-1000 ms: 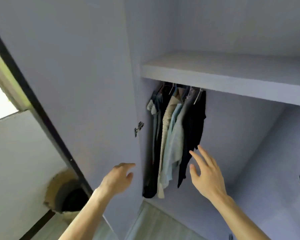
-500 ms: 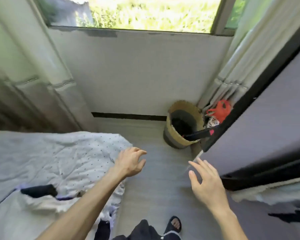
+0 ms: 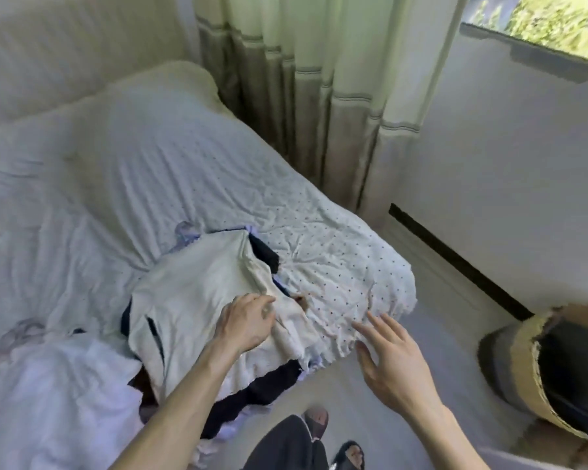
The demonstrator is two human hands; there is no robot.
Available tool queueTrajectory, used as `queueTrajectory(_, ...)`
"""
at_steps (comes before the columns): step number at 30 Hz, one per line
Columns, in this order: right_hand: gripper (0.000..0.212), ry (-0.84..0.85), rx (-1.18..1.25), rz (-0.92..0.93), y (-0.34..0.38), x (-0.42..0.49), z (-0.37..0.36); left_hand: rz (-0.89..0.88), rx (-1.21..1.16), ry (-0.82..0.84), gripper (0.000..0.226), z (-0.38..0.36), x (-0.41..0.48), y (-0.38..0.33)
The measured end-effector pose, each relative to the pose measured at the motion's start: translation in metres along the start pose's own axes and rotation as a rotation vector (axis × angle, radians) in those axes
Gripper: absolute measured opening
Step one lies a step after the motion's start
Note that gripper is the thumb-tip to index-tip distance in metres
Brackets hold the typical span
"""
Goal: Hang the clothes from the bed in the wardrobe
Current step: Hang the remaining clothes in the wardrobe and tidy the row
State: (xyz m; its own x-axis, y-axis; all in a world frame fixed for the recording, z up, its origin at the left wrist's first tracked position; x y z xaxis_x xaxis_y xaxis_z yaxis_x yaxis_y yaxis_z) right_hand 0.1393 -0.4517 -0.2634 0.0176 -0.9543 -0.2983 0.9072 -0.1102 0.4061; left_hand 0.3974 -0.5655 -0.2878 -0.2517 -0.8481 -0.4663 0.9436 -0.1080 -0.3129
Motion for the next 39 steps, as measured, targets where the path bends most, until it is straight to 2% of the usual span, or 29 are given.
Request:
queueTrajectory(7,0.039,0.127,-0.124,0.336,0.092,0.07,-0.027,0.275,-0.153,-0.148,0.041,0.01,-0.064,0.108)
queueTrajectory(11,0.049,0.253,-0.196,0.408,0.149,0.111,-0.056,0.387,-0.221,-0.159,0.042,0.008,-0.077,0.162)
queueTrajectory(16,0.047,0.371,-0.263,0.43,0.208,0.171,-0.094,0.477,-0.251,-0.118,0.043,0.012,-0.05,0.239)
queueTrajectory(27,0.054,0.735,-0.431,0.298,0.276,0.324,-0.252,0.581,-0.303,0.051,0.047,0.016,0.103,0.425)
queueTrajectory(35,0.07,0.695,-0.49,0.321,0.273,0.406,-0.359,0.583,-0.317,0.035,0.065,-0.016,0.247,0.522)
queueTrajectory(39,0.075,0.653,-0.514,0.334,0.253,0.415,-0.392,0.572,-0.329,0.006,0.061,-0.037,0.288,0.542)
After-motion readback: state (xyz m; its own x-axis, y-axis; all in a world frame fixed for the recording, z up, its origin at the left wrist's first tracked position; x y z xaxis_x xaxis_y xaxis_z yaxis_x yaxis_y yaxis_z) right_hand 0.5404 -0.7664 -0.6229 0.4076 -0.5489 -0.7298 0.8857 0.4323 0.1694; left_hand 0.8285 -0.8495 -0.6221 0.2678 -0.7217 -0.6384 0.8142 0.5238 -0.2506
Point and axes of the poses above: each hand's wrist, its own x-axis towards the middle knuckle, its own z-axis out of the back of the hand, y = z × x, the point moved 3 cm from there along x, towards the middle knuckle, and after that the axes turned 8 degrees about y, right-handed, at the moved point
